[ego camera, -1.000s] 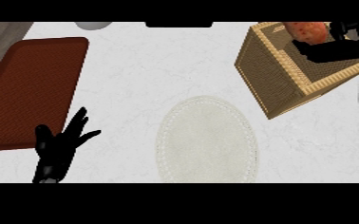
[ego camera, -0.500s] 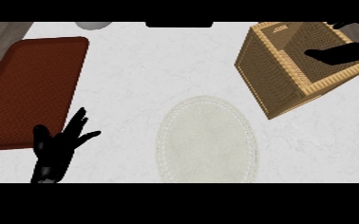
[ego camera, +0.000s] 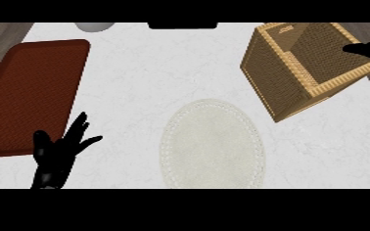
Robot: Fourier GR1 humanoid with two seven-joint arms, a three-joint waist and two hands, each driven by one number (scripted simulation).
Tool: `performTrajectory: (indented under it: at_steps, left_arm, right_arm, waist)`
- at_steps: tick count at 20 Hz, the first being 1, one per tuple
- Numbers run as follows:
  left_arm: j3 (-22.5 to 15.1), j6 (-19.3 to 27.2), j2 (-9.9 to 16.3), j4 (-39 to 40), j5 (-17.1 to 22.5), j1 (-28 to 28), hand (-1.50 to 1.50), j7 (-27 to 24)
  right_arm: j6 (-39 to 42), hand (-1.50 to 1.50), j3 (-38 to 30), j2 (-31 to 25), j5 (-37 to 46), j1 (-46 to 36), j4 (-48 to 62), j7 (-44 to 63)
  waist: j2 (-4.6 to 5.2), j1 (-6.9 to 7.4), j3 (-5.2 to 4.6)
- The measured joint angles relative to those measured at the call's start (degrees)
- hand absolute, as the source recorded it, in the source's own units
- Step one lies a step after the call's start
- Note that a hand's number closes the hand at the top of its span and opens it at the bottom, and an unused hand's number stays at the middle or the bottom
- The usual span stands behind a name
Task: Pick the sweet potato from the placemat and place it in the basket
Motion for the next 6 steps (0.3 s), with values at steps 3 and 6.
performTrajectory:
  at_steps: [3, 6]
  left_arm:
    - [0.52, -0.69, 0.19, 0.40, 0.56, -0.35, 0.00, 0.03]
    - [0.78, -0.67, 0.16, 1.41, 0.15, -0.91, 0.00, -0.28]
  right_arm:
    - [0.47, -1.50, -3.43, -2.44, -2.20, -0.78, 3.11, 0.08]
    - [1.94, -1.50, -6.34, -6.16, -3.78, -0.89, 6.14, -0.05]
  waist:
    - [0.07, 0.03, -0.05]
    - [0.06, -0.03, -0.02]
